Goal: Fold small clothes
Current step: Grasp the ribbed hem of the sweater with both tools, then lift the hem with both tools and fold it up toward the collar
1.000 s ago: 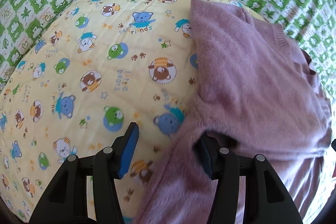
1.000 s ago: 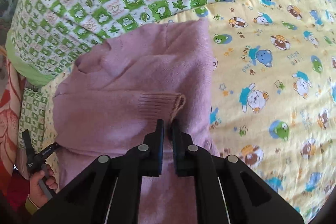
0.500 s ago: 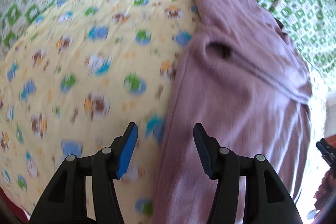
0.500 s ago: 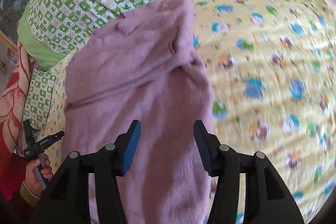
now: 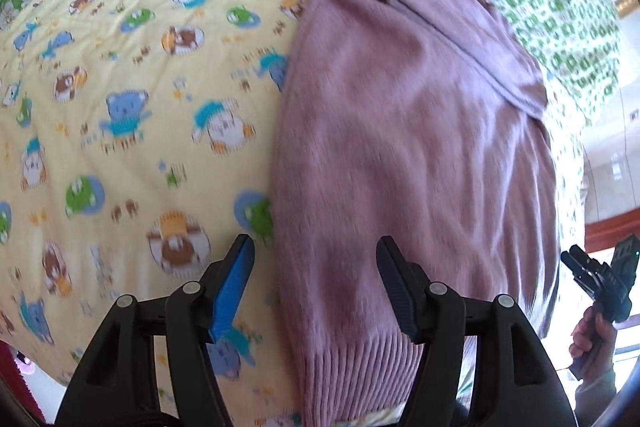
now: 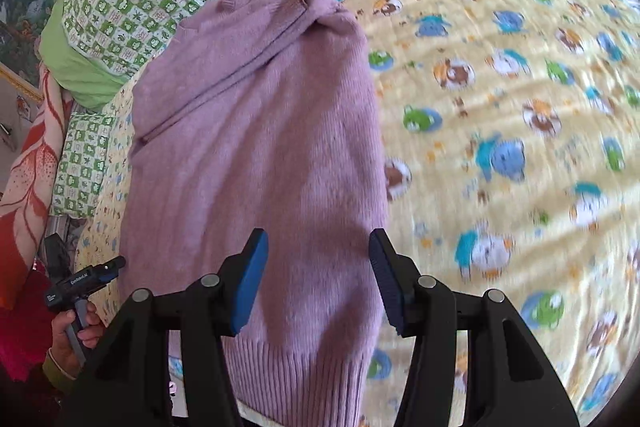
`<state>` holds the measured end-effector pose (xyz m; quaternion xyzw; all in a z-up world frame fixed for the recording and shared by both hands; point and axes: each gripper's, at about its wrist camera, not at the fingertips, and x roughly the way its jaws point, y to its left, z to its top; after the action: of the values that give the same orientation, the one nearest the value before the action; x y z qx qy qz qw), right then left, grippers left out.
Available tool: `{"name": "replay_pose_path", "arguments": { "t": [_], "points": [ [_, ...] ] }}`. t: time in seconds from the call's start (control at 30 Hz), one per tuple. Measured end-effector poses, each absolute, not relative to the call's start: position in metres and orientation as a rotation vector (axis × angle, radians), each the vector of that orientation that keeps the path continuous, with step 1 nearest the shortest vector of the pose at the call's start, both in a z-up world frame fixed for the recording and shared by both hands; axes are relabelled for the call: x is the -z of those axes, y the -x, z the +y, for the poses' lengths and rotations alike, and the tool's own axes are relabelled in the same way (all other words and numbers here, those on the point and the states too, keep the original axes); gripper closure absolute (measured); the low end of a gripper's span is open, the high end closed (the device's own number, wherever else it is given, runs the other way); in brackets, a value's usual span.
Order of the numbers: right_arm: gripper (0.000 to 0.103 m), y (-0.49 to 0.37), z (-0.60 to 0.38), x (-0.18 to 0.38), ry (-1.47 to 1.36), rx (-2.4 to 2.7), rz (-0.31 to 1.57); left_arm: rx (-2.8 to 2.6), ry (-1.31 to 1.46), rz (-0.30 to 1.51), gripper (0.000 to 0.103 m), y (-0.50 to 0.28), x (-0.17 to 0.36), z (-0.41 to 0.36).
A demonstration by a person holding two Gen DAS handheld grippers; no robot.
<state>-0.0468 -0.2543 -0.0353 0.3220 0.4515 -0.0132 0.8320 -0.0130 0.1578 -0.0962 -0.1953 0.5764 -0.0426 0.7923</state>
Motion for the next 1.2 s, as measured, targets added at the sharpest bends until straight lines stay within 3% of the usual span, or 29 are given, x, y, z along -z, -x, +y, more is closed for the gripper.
{"name": "replay_pose_path", "arguments": {
  "t": [0.23,0.47,0.57,0.63,0.67,0.7,0.8,1.2],
  "points": [
    [0.049,0.079,-0.247,0.048,-0.726,0.026,0.968,0.140,0.413,1.255,0.035,0.035,0.100,0.144],
    [0.049,0.097,-0.236,0.066,-0.779,-0.016,0.966,0.168,0.440,1.240,0.038,0.042,0.104,0.134],
    [0.049,0.095,-0.229,0.071,-0.814,-0.060,0.946,0.186,0.463,1.243,0.063,0.041,0.105,0.138],
    [0.049,0.094,-0.225,0.073,-0.833,-0.082,0.933,0.207,0.499,1.255,0.084,0.039,0.108,0.139],
    [0.050,0.094,-0.223,0.074,-0.847,-0.086,0.921,0.214,0.522,1.258,0.086,0.040,0.111,0.141],
    [0.051,0.095,-0.223,0.075,-0.860,-0.089,0.911,0.213,0.532,1.255,0.089,0.041,0.111,0.141],
    [0.090,0.098,-0.221,0.079,-0.852,-0.090,0.932,0.232,0.548,1.232,0.096,0.050,0.108,0.143],
    [0.096,0.121,-0.239,0.076,-0.870,-0.111,0.903,0.275,0.543,1.155,0.096,0.062,0.089,0.143]
  ]
}}
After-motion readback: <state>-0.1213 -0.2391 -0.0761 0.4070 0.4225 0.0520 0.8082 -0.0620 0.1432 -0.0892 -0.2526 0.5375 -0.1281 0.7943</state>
